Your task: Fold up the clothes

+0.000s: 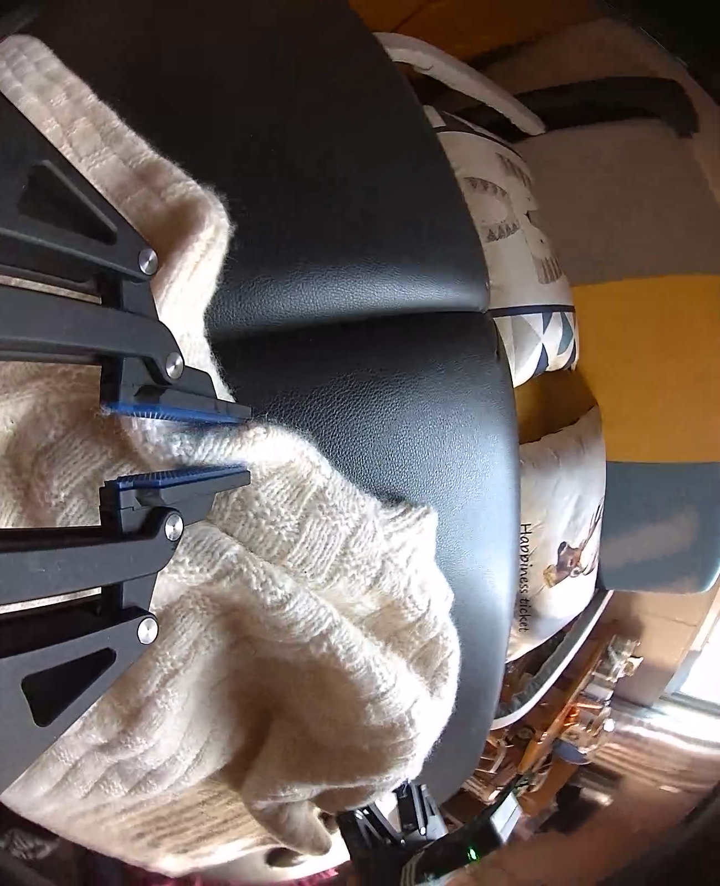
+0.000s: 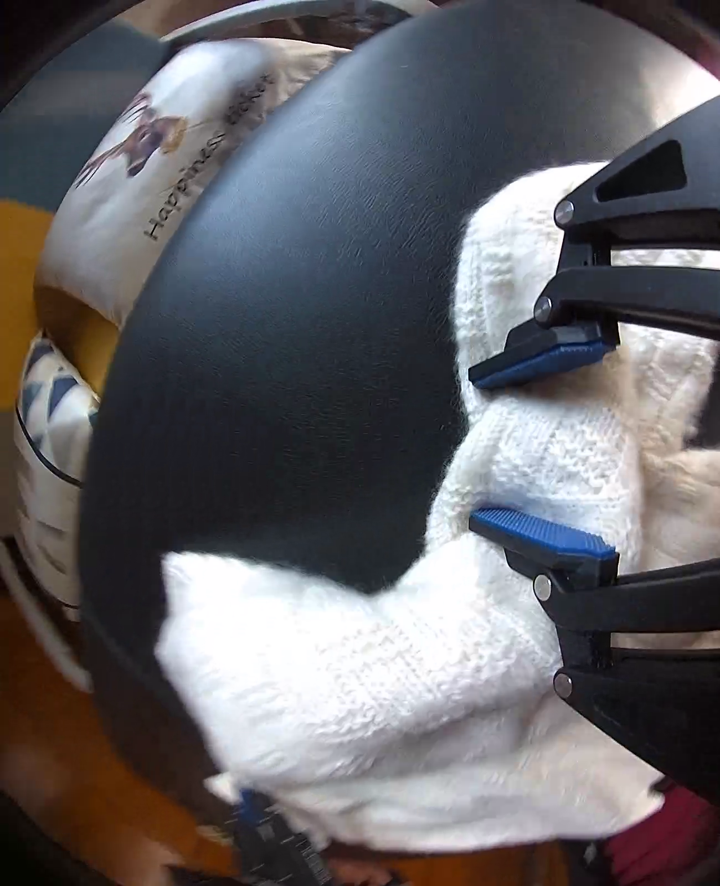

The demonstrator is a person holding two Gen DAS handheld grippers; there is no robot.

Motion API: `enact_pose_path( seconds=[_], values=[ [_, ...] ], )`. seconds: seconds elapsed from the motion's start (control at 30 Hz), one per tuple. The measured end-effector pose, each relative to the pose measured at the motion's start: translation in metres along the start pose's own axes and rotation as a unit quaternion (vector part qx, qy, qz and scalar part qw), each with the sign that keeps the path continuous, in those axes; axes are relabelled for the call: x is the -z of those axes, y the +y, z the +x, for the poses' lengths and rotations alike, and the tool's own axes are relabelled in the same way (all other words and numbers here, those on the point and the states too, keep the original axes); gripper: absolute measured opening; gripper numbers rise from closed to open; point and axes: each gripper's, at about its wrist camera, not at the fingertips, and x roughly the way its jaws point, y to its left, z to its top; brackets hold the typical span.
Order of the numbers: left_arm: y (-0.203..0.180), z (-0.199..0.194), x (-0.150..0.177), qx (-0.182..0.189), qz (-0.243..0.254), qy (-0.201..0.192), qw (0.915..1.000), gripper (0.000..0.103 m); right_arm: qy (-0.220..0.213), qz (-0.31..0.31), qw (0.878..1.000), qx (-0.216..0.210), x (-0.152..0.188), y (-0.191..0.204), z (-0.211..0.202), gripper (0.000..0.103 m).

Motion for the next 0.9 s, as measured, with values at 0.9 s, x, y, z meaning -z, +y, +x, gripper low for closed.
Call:
enact_pose_path(
  seconds=[0.9],
  values=[
    [-0.002,0.023,-0.058,-0.022,0.013,0.007,0.9996,0.044,-0.197,0.07,0.97,0.127,0.057,-0.01,-0.066,0.021]
  ],
)
